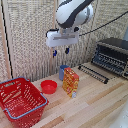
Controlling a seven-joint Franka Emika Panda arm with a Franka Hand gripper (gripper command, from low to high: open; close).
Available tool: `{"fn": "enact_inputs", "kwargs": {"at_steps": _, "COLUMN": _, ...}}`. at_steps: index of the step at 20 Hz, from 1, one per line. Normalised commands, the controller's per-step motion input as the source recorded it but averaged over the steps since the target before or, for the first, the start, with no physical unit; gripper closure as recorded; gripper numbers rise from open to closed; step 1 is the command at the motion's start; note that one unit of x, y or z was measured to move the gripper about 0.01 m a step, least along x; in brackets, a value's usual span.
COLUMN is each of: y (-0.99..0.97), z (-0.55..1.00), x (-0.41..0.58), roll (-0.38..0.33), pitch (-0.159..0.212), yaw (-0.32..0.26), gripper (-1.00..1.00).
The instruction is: Kindly position your hand close to the oven tray's handle. Softly yet firmly grasp the handle using your hand. Slowly and with caution, draw the tray out until it is fully stretched out.
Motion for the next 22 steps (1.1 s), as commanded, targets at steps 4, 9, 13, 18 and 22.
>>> {"fn": "enact_inputs", "kwargs": {"at_steps": 4, "y": -0.11, "z": -0.01, "x": -0.074, "roll": -0.279, "pitch": -0.051, "yaw": 0.155, "gripper": -1.0}}
{"fn": "enact_inputs", "kwargs": {"at_steps": 9, "y": -0.15, "z": 0.0, "x": -0.102, "roll": -0.331, "pitch": -0.072, "yaw": 0.194, "gripper": -1.0}}
{"fn": "enact_inputs", "kwargs": {"at_steps": 13, "y": -0.16, "z": 0.0, "x": -0.121, "roll": -0.331, "pitch": -0.081, "yaw": 0.198, "gripper": -1.0}}
{"fn": "enact_inputs", "kwargs": {"at_steps": 18, "y": -0.16, "z": 0.0, "x": -0.119, "roll": -0.343, "pitch": -0.061, "yaw": 0.184, "gripper": -1.0}}
{"fn": "enact_inputs", "kwargs": {"at_steps": 22, "y": -0.2, "z": 0.0, "x": -0.121, "roll": -0.346, "pitch": -0.041, "yaw": 0.169, "gripper": -1.0}}
